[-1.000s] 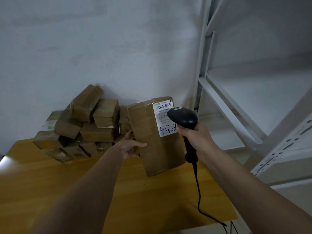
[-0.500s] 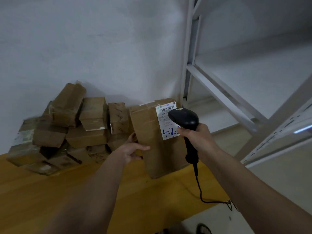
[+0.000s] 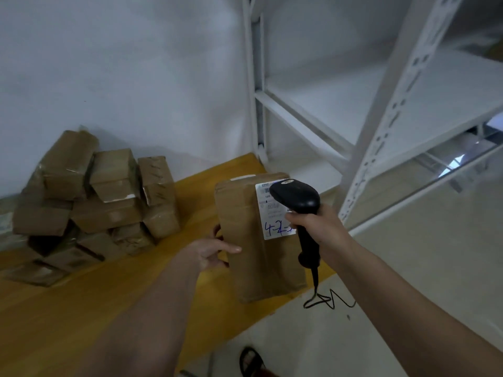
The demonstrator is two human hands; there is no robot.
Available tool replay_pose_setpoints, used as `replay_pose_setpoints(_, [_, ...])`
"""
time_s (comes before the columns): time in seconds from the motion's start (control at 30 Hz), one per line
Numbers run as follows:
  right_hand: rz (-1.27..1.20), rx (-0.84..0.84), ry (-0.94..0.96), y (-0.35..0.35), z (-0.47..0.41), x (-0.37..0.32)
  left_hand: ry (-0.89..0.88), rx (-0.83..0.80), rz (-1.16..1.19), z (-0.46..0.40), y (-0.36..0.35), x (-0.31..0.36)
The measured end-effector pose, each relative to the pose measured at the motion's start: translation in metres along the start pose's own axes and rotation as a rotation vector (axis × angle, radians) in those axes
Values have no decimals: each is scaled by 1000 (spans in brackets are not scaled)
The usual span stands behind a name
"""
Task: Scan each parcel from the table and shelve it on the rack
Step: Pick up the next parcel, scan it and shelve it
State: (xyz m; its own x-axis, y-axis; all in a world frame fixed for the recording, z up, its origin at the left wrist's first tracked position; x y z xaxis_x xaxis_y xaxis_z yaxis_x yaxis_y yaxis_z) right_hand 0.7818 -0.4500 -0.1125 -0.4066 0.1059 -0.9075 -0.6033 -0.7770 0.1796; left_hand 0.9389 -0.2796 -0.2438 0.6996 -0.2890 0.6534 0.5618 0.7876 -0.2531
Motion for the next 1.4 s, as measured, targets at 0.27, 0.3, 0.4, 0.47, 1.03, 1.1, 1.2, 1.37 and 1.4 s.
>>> replay_pose_setpoints(0.27, [-75,141,-21,117,94,56,58,-125,-123,45,-116,-75])
replay_pose_setpoints(0.3, [-89,164,-22,132,106,62,57,-146,-142,51,-133,-83])
replay_pose_setpoints(0.4, [-111,236,-13,175,140,76,21,-193,-189,69,-181,-96])
replay_pose_setpoints(0.47, [-128,285,-1,202,161,82,-12,-204,-183,79,-208,-100])
replay_pose_setpoints(1.03, [-341,635,229,401,223,15,-236,-382,-34,129,-418,-18])
replay_pose_setpoints(1.1, [-350,652,269,424,219,-4,-277,-421,-46,129,-449,10])
replay_pose_setpoints(1.2, [-339,708,323,463,211,-35,-352,-483,-81,136,-502,60])
replay_pose_setpoints(1.37, [-320,744,425,528,187,-99,-526,-580,-135,159,-593,153])
replay_pose_setpoints(1.4, [-311,747,450,538,182,-114,-562,-588,-142,164,-607,171])
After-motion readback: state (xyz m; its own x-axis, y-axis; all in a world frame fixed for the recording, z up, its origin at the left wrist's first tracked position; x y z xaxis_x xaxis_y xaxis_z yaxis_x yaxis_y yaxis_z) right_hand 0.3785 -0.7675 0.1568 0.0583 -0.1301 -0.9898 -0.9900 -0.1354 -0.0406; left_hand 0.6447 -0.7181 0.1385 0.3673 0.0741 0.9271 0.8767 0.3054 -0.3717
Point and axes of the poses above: each hand's wrist, its own z-axis away from the middle knuckle, its own y-axis out of the back of the hand, x = y × z, the point moved 7 cm from there along -z, towards the middle knuckle, and after that the axes turned 8 degrees about z, right-handed, at the moved point
